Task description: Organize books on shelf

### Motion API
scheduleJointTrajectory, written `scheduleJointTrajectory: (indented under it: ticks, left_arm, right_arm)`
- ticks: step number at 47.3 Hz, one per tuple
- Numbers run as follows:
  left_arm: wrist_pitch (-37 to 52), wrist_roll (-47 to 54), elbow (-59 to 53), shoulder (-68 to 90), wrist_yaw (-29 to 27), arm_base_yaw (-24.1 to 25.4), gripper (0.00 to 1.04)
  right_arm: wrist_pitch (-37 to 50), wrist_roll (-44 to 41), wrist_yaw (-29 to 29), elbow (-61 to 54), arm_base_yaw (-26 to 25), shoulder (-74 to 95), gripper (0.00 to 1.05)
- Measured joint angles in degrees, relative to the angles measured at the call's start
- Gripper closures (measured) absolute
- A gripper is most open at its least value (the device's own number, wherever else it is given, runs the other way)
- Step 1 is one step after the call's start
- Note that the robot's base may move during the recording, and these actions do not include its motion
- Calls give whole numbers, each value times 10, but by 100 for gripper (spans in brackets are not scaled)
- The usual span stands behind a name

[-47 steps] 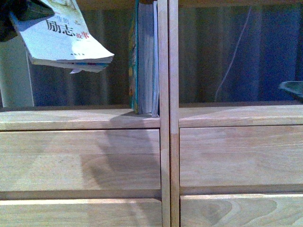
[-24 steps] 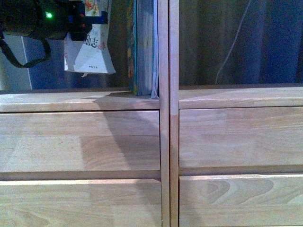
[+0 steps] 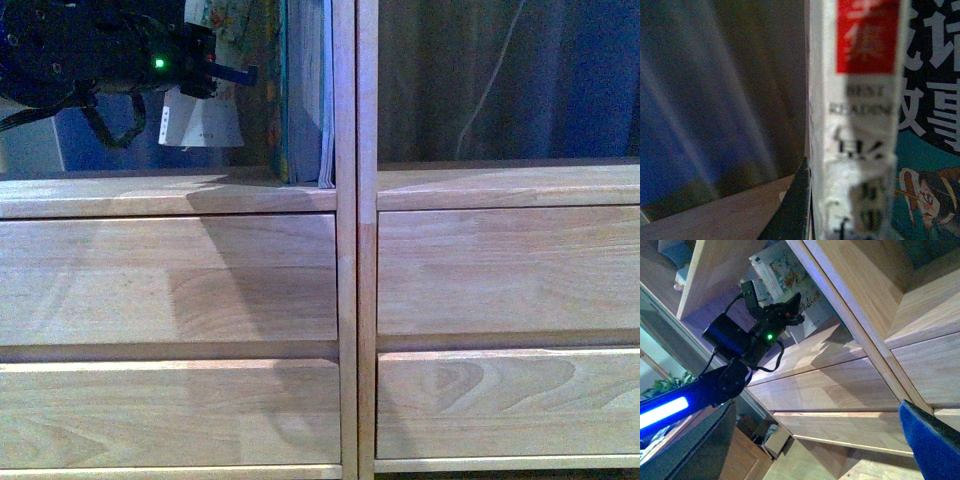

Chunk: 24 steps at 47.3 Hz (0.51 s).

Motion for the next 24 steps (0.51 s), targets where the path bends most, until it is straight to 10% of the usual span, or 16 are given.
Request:
scheduleJointTrajectory:
  ticks: [24]
  left_arm:
    - [38,38,26,58,-25,-16,89]
  right_arm:
    - [0,-2,0,0,0,0,7]
